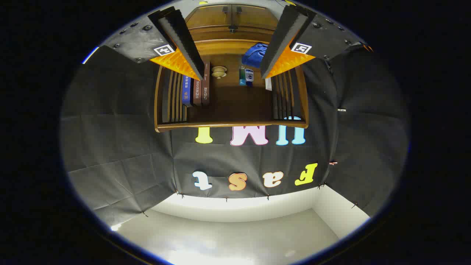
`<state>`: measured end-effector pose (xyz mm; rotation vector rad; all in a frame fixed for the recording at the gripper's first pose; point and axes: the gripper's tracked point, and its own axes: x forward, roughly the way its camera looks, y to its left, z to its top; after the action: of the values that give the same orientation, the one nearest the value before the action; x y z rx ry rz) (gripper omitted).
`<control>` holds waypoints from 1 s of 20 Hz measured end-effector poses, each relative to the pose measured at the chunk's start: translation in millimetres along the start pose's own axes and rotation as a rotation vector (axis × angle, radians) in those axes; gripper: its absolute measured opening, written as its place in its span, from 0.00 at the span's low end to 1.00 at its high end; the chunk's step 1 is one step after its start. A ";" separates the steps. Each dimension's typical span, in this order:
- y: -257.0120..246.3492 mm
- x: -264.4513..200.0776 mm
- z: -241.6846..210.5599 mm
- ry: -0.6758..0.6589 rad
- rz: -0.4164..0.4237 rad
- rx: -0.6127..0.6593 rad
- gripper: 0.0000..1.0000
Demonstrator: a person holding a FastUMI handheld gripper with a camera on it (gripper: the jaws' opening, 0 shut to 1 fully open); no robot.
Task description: Pull open the drawer, take out the items inside it, and place them on the countertop above the cabinet.
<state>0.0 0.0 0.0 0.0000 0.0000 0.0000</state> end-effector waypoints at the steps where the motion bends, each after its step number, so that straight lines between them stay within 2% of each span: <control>1: -1.0 0.9 -0.5 0.002 -0.004 0.005 0.99; 20: -10.9 -16.5 9.9 0.007 -0.020 -0.001 0.99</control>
<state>-16.5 -10.9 9.9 -0.0009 0.0068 -0.0201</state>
